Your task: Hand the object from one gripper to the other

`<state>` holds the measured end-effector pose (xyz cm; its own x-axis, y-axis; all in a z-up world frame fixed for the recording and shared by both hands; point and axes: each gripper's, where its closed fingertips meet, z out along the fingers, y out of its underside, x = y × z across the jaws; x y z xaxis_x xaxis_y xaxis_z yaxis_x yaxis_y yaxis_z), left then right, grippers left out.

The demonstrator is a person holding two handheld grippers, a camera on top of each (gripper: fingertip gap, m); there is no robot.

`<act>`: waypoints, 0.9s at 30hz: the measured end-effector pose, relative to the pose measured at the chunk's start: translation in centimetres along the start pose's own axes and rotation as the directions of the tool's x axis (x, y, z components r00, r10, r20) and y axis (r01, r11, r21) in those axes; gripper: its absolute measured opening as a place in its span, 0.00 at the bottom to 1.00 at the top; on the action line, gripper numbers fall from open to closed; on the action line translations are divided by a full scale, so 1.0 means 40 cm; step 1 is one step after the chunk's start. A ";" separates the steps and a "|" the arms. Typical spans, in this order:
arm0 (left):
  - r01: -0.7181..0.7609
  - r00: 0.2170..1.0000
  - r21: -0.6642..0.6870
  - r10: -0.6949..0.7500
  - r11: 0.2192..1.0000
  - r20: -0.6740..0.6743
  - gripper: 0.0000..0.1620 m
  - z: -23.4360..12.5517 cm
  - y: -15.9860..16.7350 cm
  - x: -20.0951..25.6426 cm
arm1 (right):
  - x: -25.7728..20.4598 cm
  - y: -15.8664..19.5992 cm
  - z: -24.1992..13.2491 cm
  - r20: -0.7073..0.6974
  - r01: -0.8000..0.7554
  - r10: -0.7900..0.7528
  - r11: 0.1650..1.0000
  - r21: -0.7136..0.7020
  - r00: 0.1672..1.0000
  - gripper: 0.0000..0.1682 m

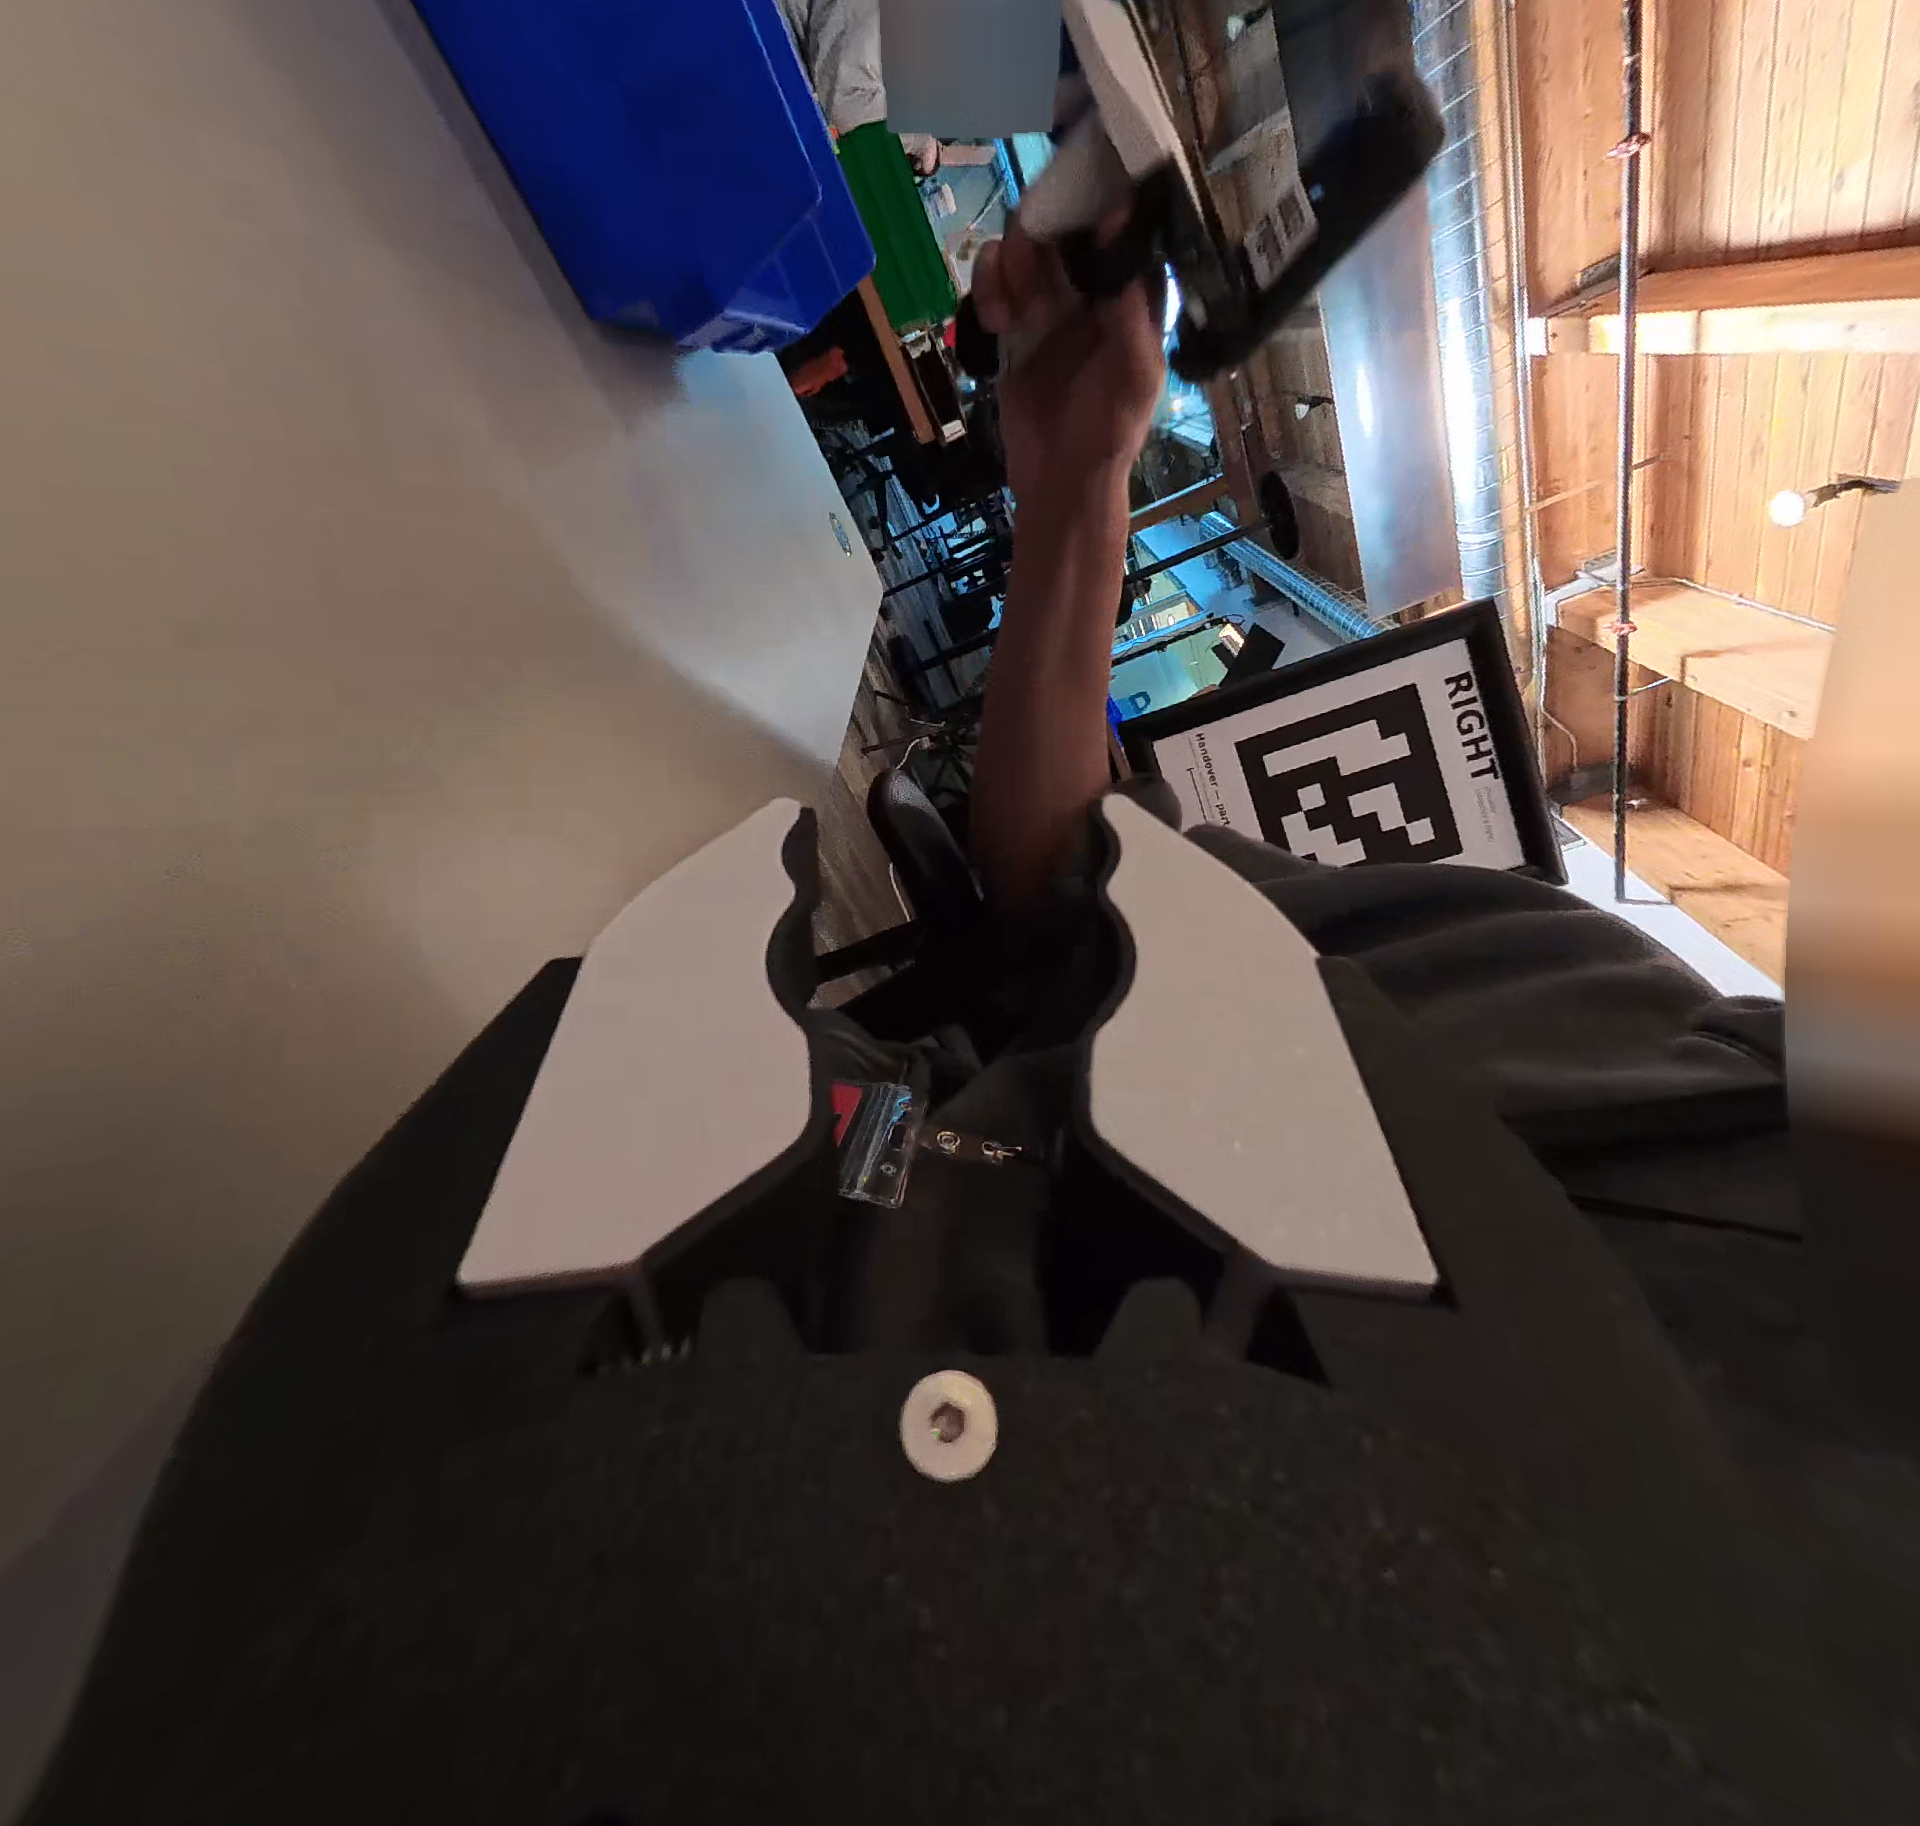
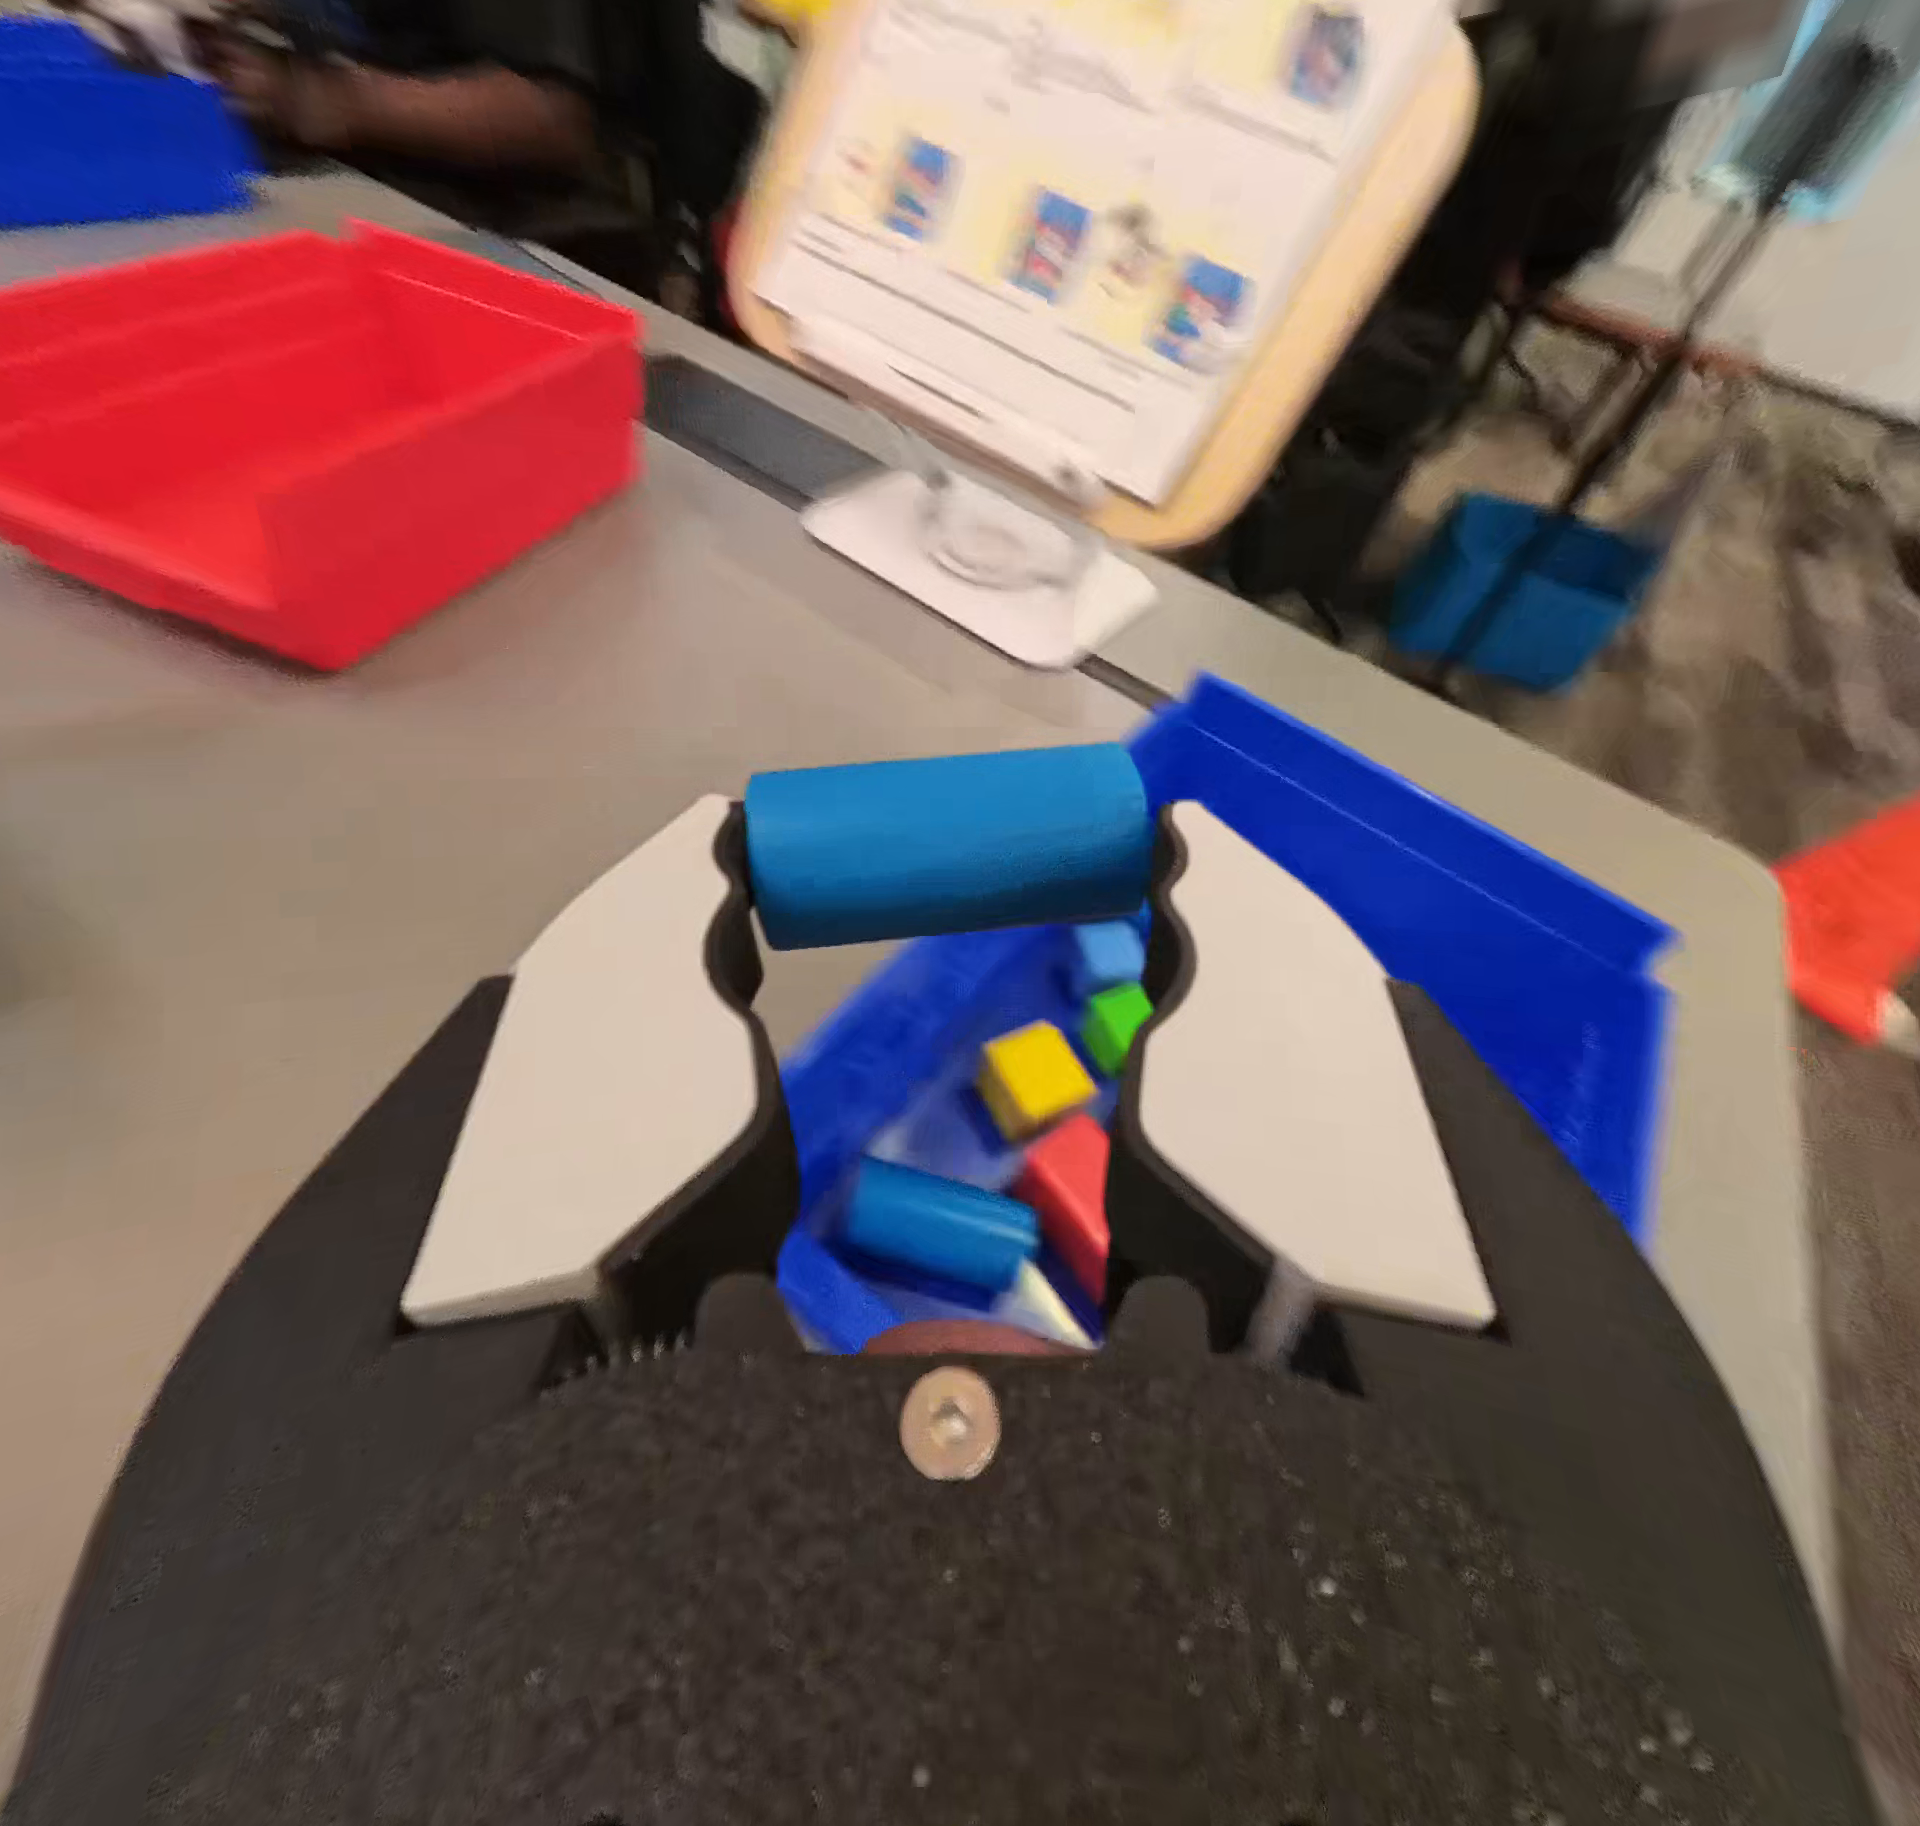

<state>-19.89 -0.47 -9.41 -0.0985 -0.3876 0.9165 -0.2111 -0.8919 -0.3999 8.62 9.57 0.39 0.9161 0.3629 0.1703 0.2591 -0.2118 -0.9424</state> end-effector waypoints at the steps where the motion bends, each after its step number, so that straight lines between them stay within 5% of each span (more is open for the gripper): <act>1: -0.012 1.000 -0.007 0.012 1.000 0.005 0.29 0.003 0.001 0.000 | 0.058 0.013 0.013 -0.042 -0.015 0.013 0.999 -0.047 0.999 0.43; 5: -0.042 0.998 -0.052 0.043 0.998 0.034 0.29 0.015 0.019 -0.004 | 0.281 0.111 0.110 -0.207 -0.037 -0.027 0.954 -0.298 0.978 0.43; 12: -0.079 0.994 -0.061 0.083 0.995 0.065 0.27 0.007 0.018 -0.002 | 0.470 0.276 0.262 -0.047 0.124 -0.245 0.636 -0.762 0.968 0.43; 19: -0.081 0.994 -0.047 0.084 0.996 0.063 0.27 -0.010 0.009 0.004 | 0.440 0.371 0.340 -0.078 -0.065 -0.004 0.512 -0.857 0.997 0.44; 27: -0.072 0.997 -0.039 0.074 0.997 0.039 0.27 -0.019 0.004 0.015 | 0.437 0.429 0.313 -0.173 -0.230 0.175 0.395 -0.889 0.969 0.44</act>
<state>-20.75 -0.68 -8.93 -0.0760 -0.4613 0.8840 -0.2409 -0.8518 -0.4652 25.24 23.62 -16.41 0.9862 0.1576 0.0502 0.1636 -0.9742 -0.1557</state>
